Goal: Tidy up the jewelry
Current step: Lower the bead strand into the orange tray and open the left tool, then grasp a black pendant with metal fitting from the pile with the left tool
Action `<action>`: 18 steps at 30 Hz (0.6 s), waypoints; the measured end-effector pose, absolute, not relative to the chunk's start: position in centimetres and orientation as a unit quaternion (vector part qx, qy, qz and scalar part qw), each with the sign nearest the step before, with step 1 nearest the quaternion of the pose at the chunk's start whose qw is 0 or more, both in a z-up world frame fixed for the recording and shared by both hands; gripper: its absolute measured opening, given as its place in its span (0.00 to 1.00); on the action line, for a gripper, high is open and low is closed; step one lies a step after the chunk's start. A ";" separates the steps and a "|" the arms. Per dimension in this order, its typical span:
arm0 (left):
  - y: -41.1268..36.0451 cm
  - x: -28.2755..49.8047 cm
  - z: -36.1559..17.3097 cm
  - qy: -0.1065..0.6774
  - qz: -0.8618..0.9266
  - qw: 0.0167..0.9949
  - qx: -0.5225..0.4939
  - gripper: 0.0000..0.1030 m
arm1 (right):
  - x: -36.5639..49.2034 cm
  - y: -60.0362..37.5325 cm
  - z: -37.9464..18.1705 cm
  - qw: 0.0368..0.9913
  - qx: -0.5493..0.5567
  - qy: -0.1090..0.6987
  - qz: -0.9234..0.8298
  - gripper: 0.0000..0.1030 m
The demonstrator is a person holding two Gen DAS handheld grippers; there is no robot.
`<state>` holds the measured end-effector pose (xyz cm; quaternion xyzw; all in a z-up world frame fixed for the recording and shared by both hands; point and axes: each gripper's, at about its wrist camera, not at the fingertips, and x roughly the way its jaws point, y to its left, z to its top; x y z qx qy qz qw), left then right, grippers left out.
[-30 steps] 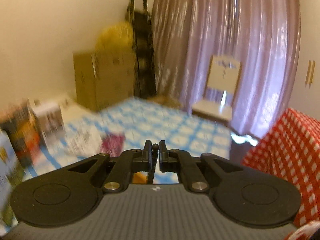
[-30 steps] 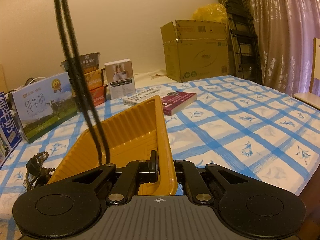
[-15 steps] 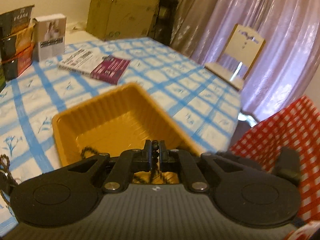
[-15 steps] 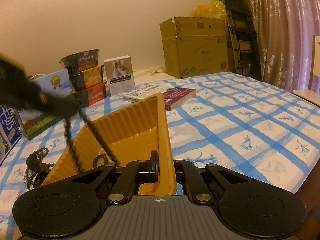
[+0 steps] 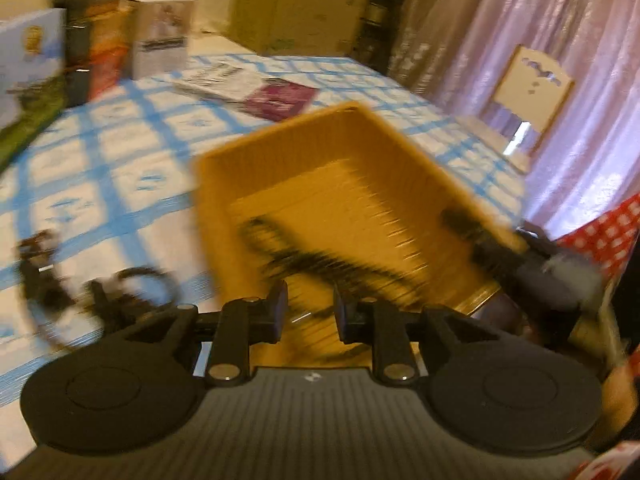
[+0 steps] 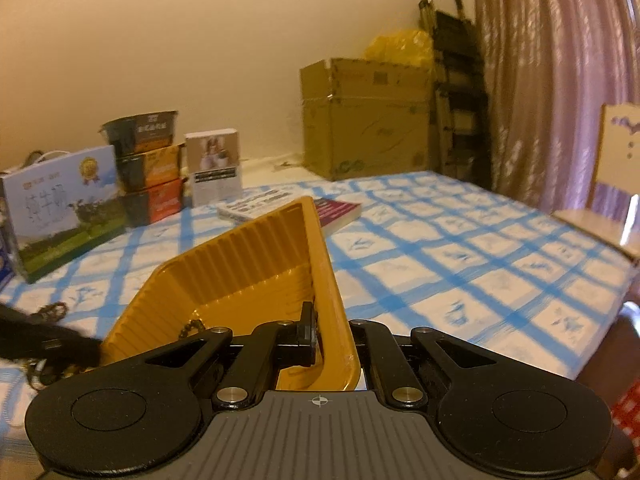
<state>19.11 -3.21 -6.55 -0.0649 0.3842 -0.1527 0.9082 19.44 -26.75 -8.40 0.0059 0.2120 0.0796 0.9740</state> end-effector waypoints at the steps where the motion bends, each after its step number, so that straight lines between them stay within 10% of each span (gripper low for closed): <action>1: -2.3 18.4 -6.8 0.385 -0.138 0.911 -0.058 0.21 | 19.4 -26.9 -8.3 0.975 0.001 0.210 0.071 0.05; 18: 4.7 14.6 -10.8 0.405 -0.015 0.914 -0.016 0.24 | 19.1 -27.7 -9.1 0.973 -0.011 0.227 0.046 0.04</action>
